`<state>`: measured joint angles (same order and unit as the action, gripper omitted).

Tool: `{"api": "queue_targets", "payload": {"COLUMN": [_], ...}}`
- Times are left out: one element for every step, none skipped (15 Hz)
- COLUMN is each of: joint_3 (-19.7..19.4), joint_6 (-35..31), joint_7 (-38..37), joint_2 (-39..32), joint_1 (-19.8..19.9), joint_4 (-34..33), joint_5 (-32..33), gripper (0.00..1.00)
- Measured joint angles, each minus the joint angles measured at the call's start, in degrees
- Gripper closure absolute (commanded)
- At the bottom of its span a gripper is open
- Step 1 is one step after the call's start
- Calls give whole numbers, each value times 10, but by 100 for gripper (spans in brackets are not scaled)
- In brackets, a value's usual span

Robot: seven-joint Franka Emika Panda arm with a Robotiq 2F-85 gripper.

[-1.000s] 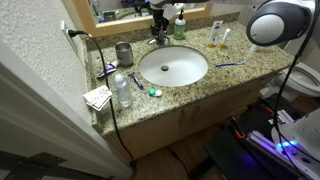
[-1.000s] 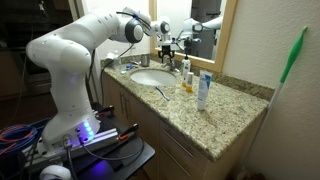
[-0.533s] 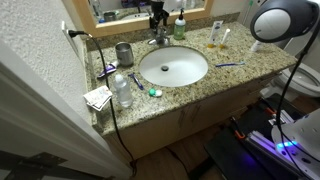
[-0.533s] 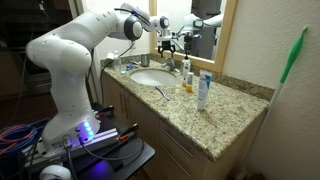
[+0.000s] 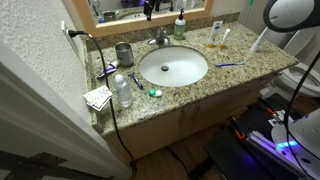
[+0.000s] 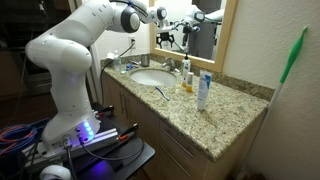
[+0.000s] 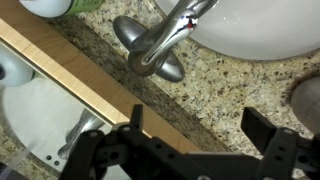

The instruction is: Close the faucet, move the cup to the right of the counter, then pick the toothbrush and put it in the cup

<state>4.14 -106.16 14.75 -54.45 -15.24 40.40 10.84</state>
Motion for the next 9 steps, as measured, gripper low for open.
{"api": "queue_targets", "payload": {"joint_3": [0,0,7,18,28,38,49,60,71], "joint_6": [0,1,0,-4,-12,-22,-33,-45,-57], "joint_7": [-1,2,23,44,61,76,90,105,120], "joint_2": [0,-1,-4,-7,-10,-12,-12,-12,-11], "joint_1": [0,-1,-3,-7,-15,-23,-32,-41,-50], "joint_4": [1,0,0,0,0,1,1,1,1], "joint_5": [0,0,-1,-1,-1,-1,-1,-1,-1], "gripper": [0,0,0,0,0,0,0,0,0]}}
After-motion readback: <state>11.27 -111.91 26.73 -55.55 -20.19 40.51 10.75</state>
